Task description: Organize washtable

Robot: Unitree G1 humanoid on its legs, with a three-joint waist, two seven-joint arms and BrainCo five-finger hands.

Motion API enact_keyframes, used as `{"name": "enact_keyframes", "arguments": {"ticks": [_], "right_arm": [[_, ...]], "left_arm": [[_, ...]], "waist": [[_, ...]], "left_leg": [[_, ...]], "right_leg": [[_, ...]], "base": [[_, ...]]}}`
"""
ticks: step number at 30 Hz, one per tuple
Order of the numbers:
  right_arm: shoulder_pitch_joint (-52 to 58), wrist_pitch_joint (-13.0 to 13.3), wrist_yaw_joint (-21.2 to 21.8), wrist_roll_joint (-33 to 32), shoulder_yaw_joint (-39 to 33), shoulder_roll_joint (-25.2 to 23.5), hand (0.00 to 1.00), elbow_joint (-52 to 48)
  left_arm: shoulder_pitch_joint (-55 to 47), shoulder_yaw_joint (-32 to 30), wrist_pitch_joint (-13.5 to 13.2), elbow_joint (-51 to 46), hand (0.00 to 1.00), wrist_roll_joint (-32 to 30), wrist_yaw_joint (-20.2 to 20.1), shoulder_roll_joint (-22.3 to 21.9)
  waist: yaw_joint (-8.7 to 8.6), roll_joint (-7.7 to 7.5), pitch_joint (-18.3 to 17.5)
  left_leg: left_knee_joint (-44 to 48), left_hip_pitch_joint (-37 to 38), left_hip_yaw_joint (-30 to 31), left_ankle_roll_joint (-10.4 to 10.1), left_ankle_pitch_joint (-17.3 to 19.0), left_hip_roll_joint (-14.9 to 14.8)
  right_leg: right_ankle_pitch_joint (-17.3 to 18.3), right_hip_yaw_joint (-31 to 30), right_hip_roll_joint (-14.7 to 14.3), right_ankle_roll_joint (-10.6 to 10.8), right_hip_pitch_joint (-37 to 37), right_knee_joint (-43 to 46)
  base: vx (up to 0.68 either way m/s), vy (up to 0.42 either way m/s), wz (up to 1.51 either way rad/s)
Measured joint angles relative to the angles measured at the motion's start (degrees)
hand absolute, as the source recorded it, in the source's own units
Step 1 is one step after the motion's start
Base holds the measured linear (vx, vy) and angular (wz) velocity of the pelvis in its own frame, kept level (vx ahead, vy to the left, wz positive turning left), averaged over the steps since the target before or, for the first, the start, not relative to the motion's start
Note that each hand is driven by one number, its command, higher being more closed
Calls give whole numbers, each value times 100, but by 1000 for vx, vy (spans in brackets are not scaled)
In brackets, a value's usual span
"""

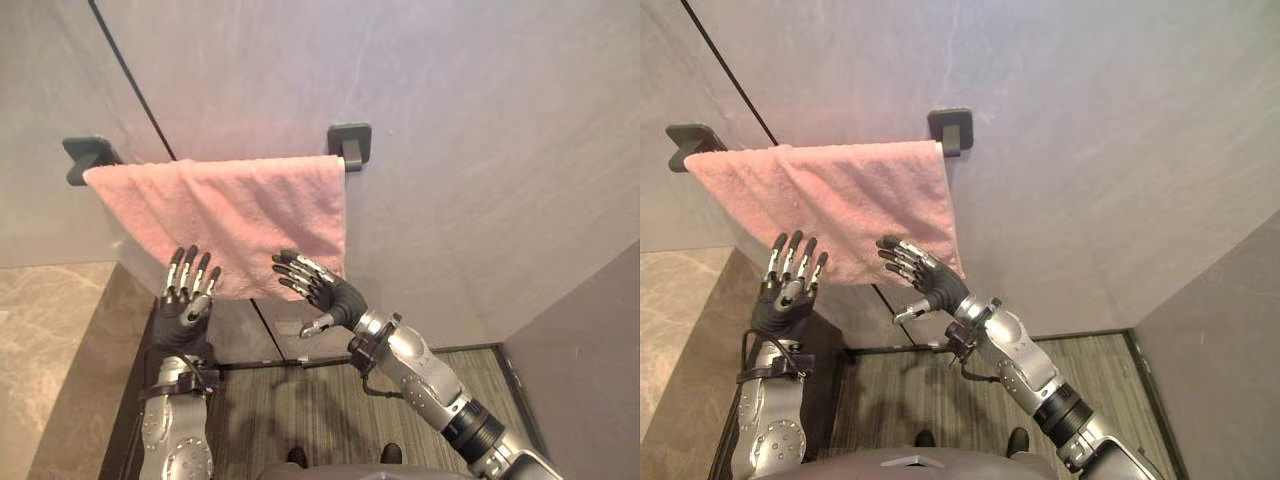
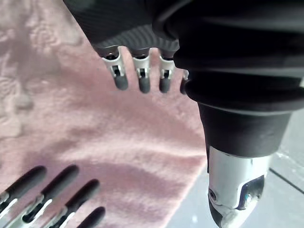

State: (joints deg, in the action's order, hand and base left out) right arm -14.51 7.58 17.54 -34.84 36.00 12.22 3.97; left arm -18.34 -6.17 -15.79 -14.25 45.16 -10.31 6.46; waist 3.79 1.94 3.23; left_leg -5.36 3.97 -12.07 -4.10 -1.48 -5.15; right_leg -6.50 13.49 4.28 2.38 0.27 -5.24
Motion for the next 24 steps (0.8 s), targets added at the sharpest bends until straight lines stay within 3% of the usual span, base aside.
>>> {"name": "enact_keyframes", "arguments": {"ticks": [7, 12, 24], "right_arm": [[-565, 4, -152, 6, -55, -73, 0, 172], [-1181, 64, -341, 23, -228, -379, 0, 970], [-2168, 49, -822, 38, -283, -548, 0, 1944]], "left_arm": [[485, -75, -52, -5, 0, 12, 175, -6], [1025, -67, -93, 116, 0, 135, 326, -5], [2284, 388, -186, 1690, 0, 422, 803, 121]], "waist": [[2, -3, -8], [48, -3, -8], [150, -33, -3]], "left_leg": [[-37, -61, 101, -4, -49, 0], [-47, -86, 137, -9, -66, -5], [5, -353, 149, -17, -152, -14]], "right_leg": [[0, 109, 7, -2, -9, 0], [-1, 145, 3, -3, -16, 0], [-88, 113, -7, -55, -259, -1]], "base": [[-9, -4, 7], [-3, -6, 4], [0, 0, 0]]}}
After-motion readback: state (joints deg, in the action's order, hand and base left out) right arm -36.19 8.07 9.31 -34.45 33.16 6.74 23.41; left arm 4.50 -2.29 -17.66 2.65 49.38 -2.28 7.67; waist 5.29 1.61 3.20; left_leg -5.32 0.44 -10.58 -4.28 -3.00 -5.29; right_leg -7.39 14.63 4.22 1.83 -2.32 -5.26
